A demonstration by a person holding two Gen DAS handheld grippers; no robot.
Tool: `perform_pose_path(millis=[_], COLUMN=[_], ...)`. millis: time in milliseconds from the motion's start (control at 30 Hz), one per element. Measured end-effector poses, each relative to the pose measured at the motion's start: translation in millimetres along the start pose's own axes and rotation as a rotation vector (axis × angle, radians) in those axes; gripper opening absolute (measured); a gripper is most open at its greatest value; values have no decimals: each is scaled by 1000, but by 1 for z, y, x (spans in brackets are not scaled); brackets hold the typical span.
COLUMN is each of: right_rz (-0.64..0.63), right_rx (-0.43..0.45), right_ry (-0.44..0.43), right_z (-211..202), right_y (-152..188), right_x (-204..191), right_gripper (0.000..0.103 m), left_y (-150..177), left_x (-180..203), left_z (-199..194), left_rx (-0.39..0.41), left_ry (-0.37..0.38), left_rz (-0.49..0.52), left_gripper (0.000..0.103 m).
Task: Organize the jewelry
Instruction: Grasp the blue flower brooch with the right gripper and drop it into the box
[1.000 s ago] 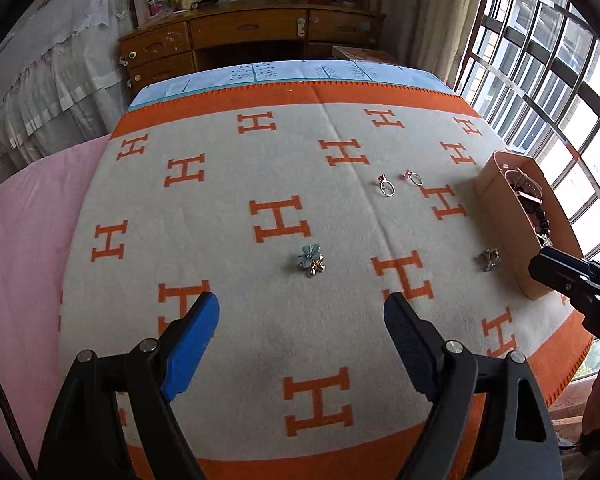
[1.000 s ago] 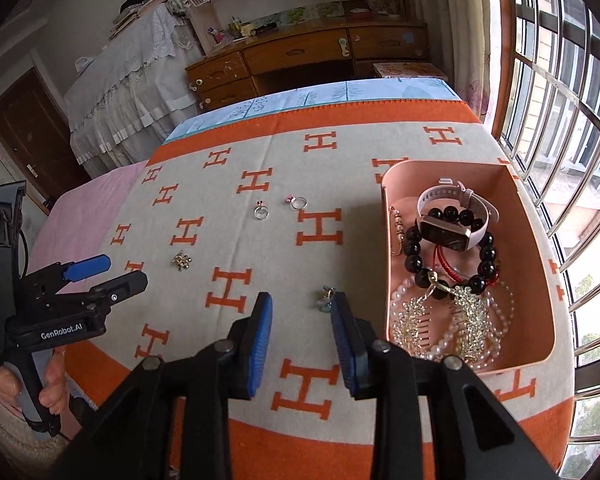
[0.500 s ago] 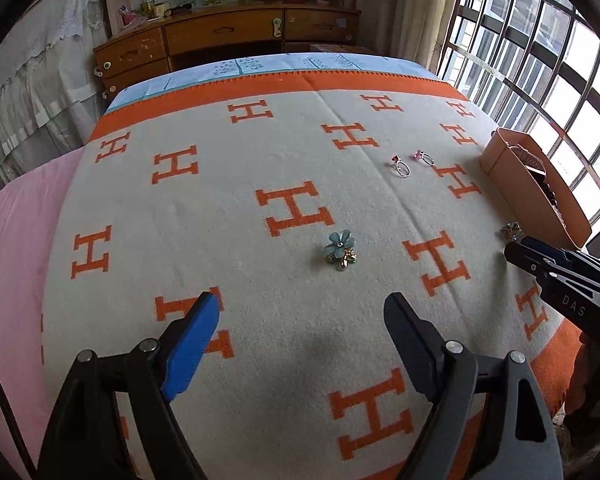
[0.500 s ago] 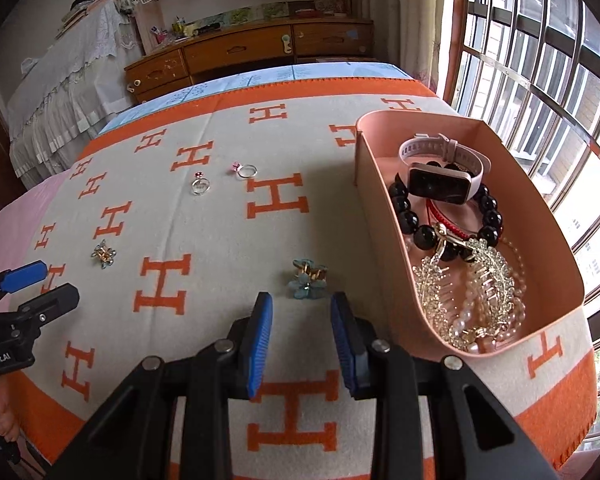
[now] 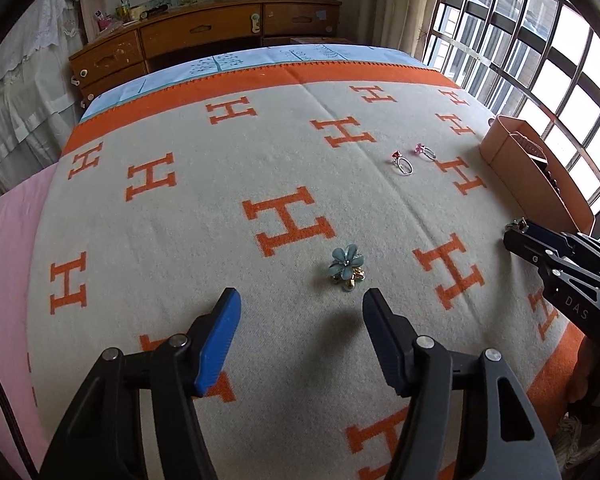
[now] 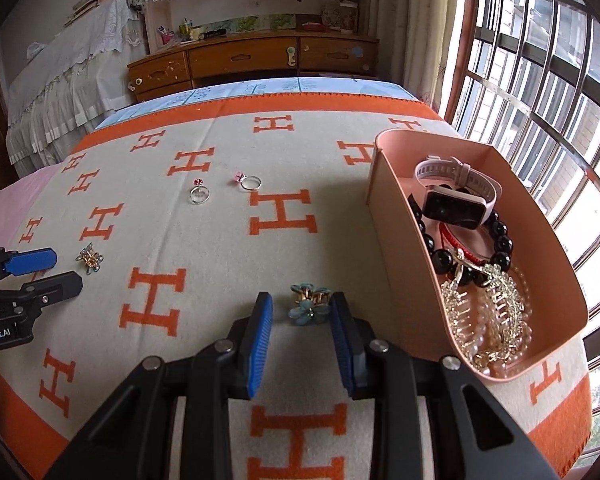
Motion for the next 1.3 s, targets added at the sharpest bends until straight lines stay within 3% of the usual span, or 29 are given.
perform_pose_path(millis=[267, 467, 600, 667, 833, 1000, 1300], right_rz=[2, 30, 28, 22, 9, 1, 27], right_rx=[1, 7, 7, 6, 16, 81, 225], right_ry=[-80, -68, -81, -93, -131, -177, -235], right_z=[-2, -2, -2, -2, -5, -22, -65], right_y=[0, 0, -1, -1, 0, -5, -21], right_x=[-6, 0, -1, -3, -8, -11, 8], right_gripper=[23, 23, 23, 23, 19, 19, 19], left_y=[-9, -12, -13, -13, -14, -17, -52], left_x=[4, 11, 18, 22, 23, 30, 96], left_z=[7, 9, 9, 8, 7, -9, -61], left_rx=[18, 35, 45, 50, 56, 74, 175], left_ry=[-10, 1, 21, 32, 30, 50, 122], left_rz=[26, 51, 73, 77, 35, -4, 42], left_gripper=[52, 43, 20, 15, 14, 12, 12])
Point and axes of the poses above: each gripper's, at about its wrist camera, not at the fingertips, and z roughly the way its jaws point, x to its right, y to its underside, the point moved 8 cm from there along z, roughly the way its jaws point, and after that the axes turned 4 degrees about z, right-handed, at the moved point
